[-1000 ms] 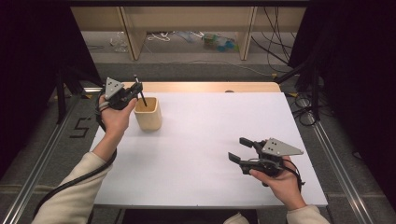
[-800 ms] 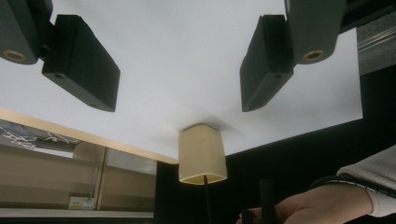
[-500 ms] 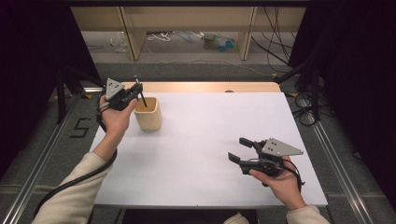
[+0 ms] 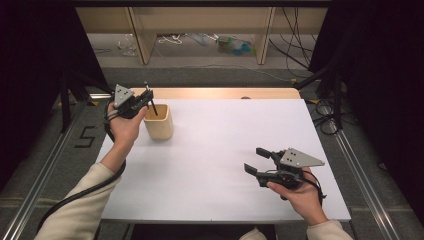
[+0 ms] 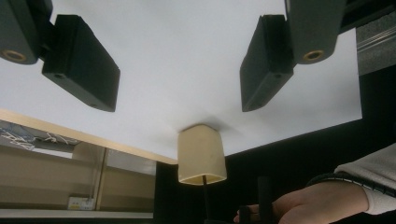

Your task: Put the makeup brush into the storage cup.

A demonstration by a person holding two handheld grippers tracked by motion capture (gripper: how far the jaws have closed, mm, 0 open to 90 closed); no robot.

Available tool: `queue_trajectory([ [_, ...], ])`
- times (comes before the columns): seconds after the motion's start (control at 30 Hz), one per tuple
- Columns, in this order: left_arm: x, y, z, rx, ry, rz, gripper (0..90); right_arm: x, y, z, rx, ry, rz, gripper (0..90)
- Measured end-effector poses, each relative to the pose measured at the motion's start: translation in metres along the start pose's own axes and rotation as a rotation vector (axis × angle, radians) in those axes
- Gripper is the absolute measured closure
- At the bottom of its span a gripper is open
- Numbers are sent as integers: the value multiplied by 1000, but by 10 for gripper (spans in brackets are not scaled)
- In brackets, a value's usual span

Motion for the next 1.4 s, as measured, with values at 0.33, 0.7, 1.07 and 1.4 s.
queue_trajectory([
  [0.33, 3, 1, -1, -1, -1, -7, 835, 0, 0, 0, 0, -1, 0, 299],
  [0.7, 7, 3, -2, -5, -5, -16, 834, 0, 0, 0, -4, 1, -1, 299],
  [1.07, 10, 3, -3, -7, 2, -28, 834, 0, 1, 1, 2, -17, 12, 299],
  [1.4, 13, 5, -3, -6, 5, -36, 834, 0, 0, 0, -4, 2, -3, 299],
])
Point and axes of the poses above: each handheld gripper's, and its own axes: y roughly forward along the jaws, x roughly out of its underside, z roughly to its right, the point moved 3 cm from there along y, roughly forward along the jaws, and after that the axes turned 6 degrees about x, right-handed, at the moved point
